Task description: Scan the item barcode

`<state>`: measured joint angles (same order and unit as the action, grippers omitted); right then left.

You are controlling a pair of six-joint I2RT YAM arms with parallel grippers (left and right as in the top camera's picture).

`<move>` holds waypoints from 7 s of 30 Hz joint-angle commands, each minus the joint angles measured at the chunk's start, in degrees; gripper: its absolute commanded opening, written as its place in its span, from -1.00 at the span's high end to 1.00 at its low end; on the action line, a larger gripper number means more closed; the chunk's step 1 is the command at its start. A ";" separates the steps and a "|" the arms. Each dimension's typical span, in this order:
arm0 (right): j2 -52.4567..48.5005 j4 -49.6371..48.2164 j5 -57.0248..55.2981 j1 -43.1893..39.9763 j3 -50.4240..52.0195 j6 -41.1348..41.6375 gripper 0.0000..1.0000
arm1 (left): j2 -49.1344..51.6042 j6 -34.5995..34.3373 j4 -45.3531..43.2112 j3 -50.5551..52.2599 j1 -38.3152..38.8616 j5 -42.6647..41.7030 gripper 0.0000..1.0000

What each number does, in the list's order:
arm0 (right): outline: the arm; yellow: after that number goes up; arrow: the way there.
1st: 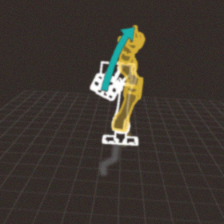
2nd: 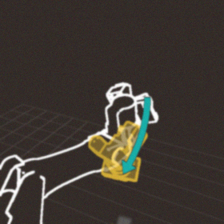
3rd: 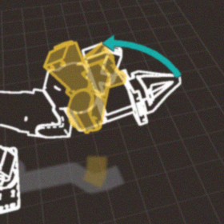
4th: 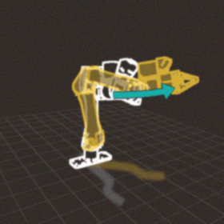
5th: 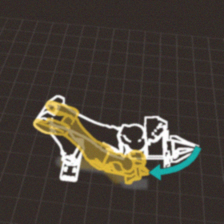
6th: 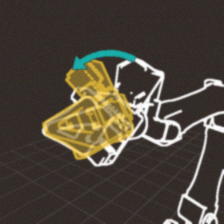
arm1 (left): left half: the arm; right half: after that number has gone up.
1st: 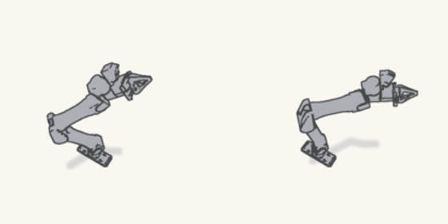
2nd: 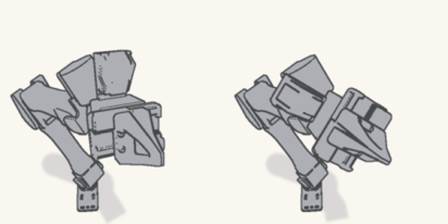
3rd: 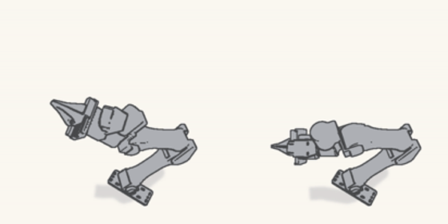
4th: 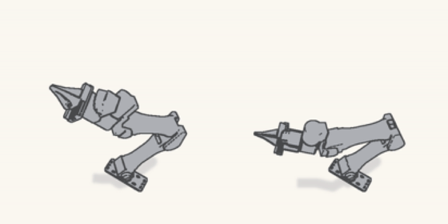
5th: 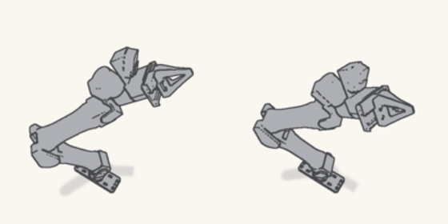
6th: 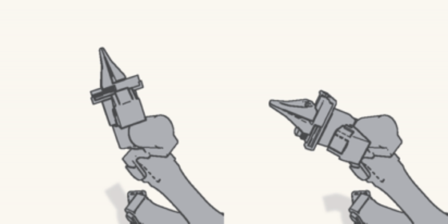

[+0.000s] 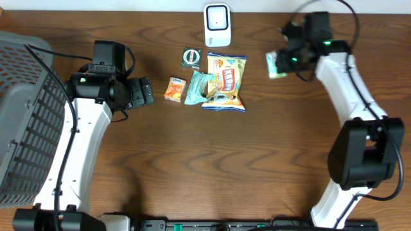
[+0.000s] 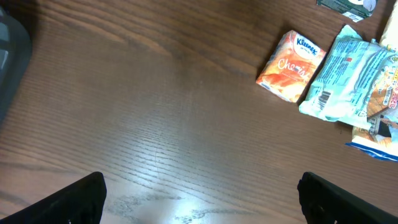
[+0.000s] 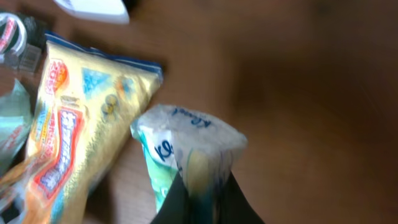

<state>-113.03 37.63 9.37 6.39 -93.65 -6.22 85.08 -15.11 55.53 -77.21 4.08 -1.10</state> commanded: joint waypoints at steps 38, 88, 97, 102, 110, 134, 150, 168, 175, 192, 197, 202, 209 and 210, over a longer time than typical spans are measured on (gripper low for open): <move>-1.79 -15.34 -5.73 15.89 -11.30 -10.60 0.99 | 0.26 0.28 0.13 -0.24 -0.02 0.72 -0.95; -23.23 -4.13 -27.98 0.70 -37.24 -22.10 0.98 | 0.28 0.28 0.13 -0.24 -0.02 0.72 -0.95; -23.39 10.69 -26.43 -15.06 -36.74 -14.67 -0.78 | 0.26 0.28 0.13 -0.24 -0.02 0.72 -0.96; -23.39 16.17 -4.31 -18.93 -36.74 -12.39 -0.99 | 0.28 0.28 0.13 -0.24 -0.02 0.72 -0.95; -23.39 21.42 32.26 -16.79 -36.74 -3.85 -0.99 | 0.28 0.28 0.13 -0.24 -0.02 0.72 -0.96; -23.63 17.38 31.32 3.08 -13.38 13.29 -0.72 | 0.26 0.28 0.13 -0.24 -0.02 0.72 -0.95; -21.53 18.58 40.96 2.38 -13.07 2.43 0.98 | 0.28 0.28 0.13 -0.24 -0.02 0.72 -0.95; 4.11 25.94 -14.38 6.16 -13.05 6.60 0.98 | 0.26 0.28 0.13 -0.24 -0.02 0.72 -0.96; 1.77 26.43 -13.16 6.45 -10.05 5.99 0.45 | 0.26 0.28 0.13 -0.24 -0.02 0.72 -0.96; 1.36 27.58 -33.83 16.90 9.46 19.71 -0.99 | 0.28 0.28 0.13 -0.24 -0.02 0.72 -0.96; 1.36 18.86 -39.95 19.21 17.68 21.64 -0.99 | 0.26 0.28 0.15 -0.24 -0.02 0.72 -0.95; 1.36 9.14 -42.75 18.51 23.26 21.62 -0.98 | 0.26 0.28 0.13 -0.24 -0.02 0.72 -0.96; 1.36 1.55 -38.99 14.53 26.80 20.13 -0.64 | 0.28 0.28 0.13 -0.24 -0.02 0.72 -0.95; 1.36 1.36 -37.62 14.08 26.84 19.41 -0.49 | 0.26 0.28 0.13 -0.24 -0.02 0.72 -0.96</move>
<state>-111.26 39.35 -31.51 22.35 -68.66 13.98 85.08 -15.11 55.51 -77.21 4.08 -1.10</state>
